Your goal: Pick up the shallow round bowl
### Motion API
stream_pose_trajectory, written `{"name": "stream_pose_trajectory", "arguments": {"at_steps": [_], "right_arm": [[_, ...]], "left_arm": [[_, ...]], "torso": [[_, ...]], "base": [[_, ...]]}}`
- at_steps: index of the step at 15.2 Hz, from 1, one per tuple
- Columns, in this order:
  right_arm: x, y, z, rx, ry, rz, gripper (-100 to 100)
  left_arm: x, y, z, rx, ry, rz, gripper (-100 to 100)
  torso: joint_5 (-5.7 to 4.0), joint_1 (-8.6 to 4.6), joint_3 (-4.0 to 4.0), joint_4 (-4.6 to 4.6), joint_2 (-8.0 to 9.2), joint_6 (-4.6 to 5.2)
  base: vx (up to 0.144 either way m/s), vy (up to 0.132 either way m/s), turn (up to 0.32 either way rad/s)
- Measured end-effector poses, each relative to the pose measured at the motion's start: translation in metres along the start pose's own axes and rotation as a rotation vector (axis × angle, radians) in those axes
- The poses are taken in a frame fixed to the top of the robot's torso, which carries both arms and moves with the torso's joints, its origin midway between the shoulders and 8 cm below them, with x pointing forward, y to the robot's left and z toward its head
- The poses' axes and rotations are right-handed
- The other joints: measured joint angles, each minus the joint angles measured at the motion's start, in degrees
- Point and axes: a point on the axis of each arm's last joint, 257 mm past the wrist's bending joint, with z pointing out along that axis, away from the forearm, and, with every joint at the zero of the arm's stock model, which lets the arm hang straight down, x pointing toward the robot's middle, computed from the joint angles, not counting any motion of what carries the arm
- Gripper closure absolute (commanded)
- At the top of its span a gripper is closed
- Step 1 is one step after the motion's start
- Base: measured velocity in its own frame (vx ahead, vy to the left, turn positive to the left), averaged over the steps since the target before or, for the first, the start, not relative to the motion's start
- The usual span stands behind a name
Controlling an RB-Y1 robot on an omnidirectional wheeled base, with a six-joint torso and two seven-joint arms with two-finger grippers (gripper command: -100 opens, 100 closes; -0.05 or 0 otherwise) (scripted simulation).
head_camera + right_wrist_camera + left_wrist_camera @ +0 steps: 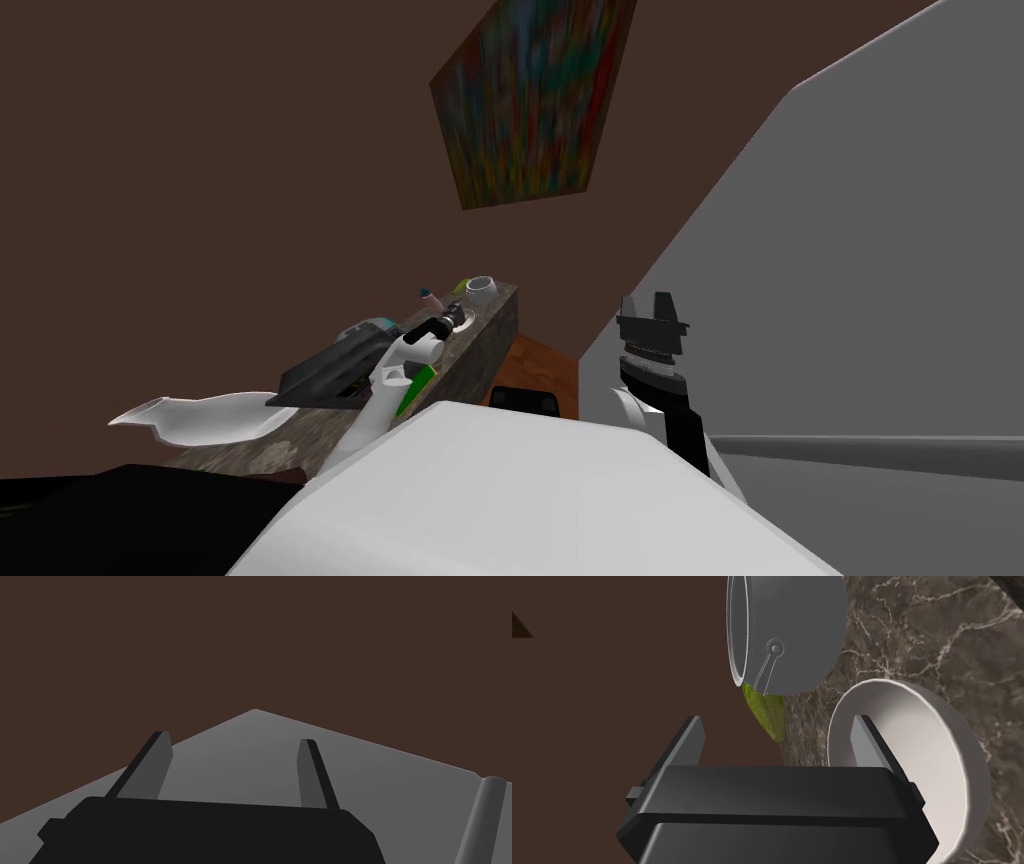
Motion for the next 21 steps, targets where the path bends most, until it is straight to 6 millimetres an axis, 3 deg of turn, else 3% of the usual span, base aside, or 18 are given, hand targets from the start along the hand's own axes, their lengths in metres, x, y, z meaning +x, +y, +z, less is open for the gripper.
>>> {"name": "stream_pose_trajectory", "arguments": {"at_steps": [21], "right_arm": [[0.000,0.000,0.000,0.000,0.000,0.000,0]], "left_arm": [[-0.030,0.083,-0.005,-0.380,-0.108,-0.126,-100]], "torso": [[0.01,0.05,-0.02,-0.01,-0.03,0.01]], "base": [[-0.007,0.015,-0.041]]}}
